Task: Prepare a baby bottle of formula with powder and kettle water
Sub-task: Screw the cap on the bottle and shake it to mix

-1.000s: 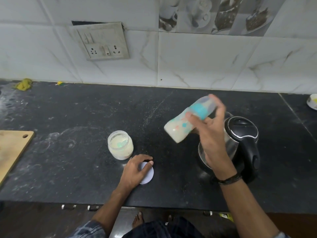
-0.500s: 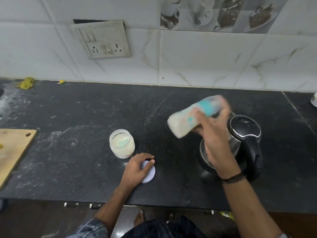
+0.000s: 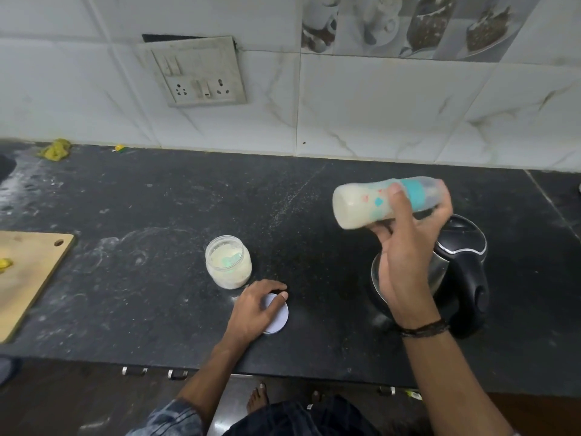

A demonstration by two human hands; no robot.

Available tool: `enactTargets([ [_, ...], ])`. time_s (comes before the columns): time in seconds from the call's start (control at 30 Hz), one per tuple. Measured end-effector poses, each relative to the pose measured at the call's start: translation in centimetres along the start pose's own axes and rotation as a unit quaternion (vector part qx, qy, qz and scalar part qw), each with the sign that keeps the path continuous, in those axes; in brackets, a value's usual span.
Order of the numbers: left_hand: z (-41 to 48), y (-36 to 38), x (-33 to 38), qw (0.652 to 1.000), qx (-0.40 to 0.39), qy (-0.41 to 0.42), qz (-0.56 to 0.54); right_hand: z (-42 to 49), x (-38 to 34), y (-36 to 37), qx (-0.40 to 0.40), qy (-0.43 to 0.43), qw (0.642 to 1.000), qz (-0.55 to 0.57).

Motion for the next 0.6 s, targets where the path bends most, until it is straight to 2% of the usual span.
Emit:
enactTargets([
  [0.03, 0.0, 0.0, 0.0, 1.000, -0.001, 0.001, 0.000, -0.1, 0.2, 0.2, -0.002, 0.005, 1.000, -0.012],
  [0.13, 0.0, 0.0, -0.2, 1.000, -0.003, 0.002, -0.007, -0.6, 0.6, 1.7, -0.094, 0.032, 0.993, -0.056],
  [0.17, 0.0, 0.0, -0.1, 1.000, -0.005, 0.002, -0.007, -0.4, 0.1, 1.4, -0.079, 0.019, 0.996, -0.040],
  [0.23, 0.0, -0.1, -0.1, 1.000, 0.001, -0.001, -0.004, 0.5, -1.5, -0.2, 0.013, -0.019, 1.000, 0.017],
  [0.3, 0.0, 0.0, -0.1, 1.000, 0.000, -0.003, -0.002, 0.9, -1.9, -0.7, 0.035, -0.028, 0.999, 0.014],
  [0.4, 0.1, 0.0, -0.3, 1.000, -0.002, 0.004, -0.004, 0.2, -0.5, 1.8, -0.112, 0.020, 0.990, -0.080],
  [0.43, 0.1, 0.0, -0.3, 1.000, -0.006, 0.004, -0.003, -0.1, -0.4, 2.1, -0.129, 0.021, 0.988, -0.086],
  [0.47, 0.1, 0.1, -0.2, 1.000, -0.007, 0.004, -0.003, -0.1, -0.6, 1.9, -0.115, 0.012, 0.990, -0.076],
  [0.53, 0.0, 0.0, -0.2, 1.000, -0.002, 0.002, -0.001, 0.2, -0.9, 0.8, -0.037, -0.004, 0.999, -0.032],
  [0.6, 0.1, 0.0, -0.2, 1.000, -0.001, -0.002, -0.001, 0.1, -0.2, 0.7, -0.027, 0.010, 0.999, -0.037],
])
Point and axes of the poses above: each hand's wrist, its own z-axis towards the middle knuckle, its own y-axis out of the palm, x = y × z, the point moved 10 cm from there along z, towards the middle knuckle, and after that the axes turned 11 degrees about -y, right-handed, at the moved point
